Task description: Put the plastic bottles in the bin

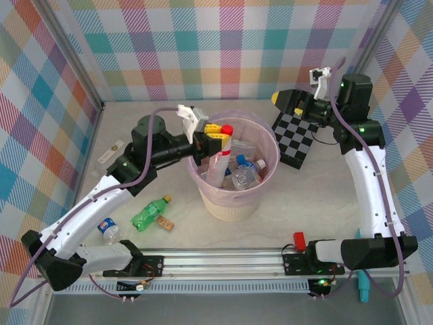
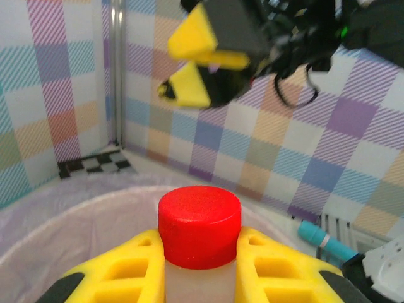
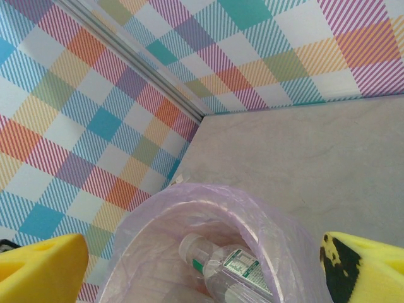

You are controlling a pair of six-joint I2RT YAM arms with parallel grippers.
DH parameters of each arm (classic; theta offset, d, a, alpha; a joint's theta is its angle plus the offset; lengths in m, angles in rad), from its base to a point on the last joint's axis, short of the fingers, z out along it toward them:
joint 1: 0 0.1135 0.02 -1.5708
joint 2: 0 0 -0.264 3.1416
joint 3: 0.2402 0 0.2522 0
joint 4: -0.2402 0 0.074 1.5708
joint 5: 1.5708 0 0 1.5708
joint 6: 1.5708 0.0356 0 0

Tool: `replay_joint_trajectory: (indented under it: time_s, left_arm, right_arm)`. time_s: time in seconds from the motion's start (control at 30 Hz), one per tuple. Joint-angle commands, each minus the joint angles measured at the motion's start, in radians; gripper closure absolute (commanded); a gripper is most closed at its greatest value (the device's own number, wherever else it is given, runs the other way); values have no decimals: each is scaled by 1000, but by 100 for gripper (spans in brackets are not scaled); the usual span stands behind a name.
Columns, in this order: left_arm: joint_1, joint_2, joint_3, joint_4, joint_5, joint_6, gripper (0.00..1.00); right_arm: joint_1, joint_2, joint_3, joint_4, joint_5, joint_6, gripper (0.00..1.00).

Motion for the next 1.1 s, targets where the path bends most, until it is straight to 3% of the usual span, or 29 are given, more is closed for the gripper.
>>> replay_joint_trajectory:
  time_s: [0.0,0.1,0.2,0.33,0.5,0.6,0.77,0.93,1.07]
  left_arm:
    - [-3,-51,-55,73,-20,11,92]
    - [-3,-68,-96,43,-33,5,88]
    - [-3,-65,-90,-32,-15,12,72]
    - [-4,-64,-43,-93,-2,18,42]
    - [-3,-34,51,-78,24,-27,25]
    - [-3,10,115,-39,-5,-104,27]
    - [-3,183,361,-160,-72,-215,44]
    - [-3,318,486,-288,-127,-197,59]
    - [-2,411,537,-306,-94,-211,67]
  right_arm:
    - [2,-13,-2,4,3,-14,6]
    - [1,-12,-9,13,3,-8,6]
    - [2,-6,-12,13,-1,-4,5]
    - [1,-1,-14,19,0,-6,6]
    - [2,9,-13,18,-5,-4,6]
    - [1,14,-10,5,2,-13,6]
    - [1,19,-14,-2,3,-14,6]
    - [2,21,-18,-3,-17,-12,6]
    - [4,21,-33,-5,-17,-17,6]
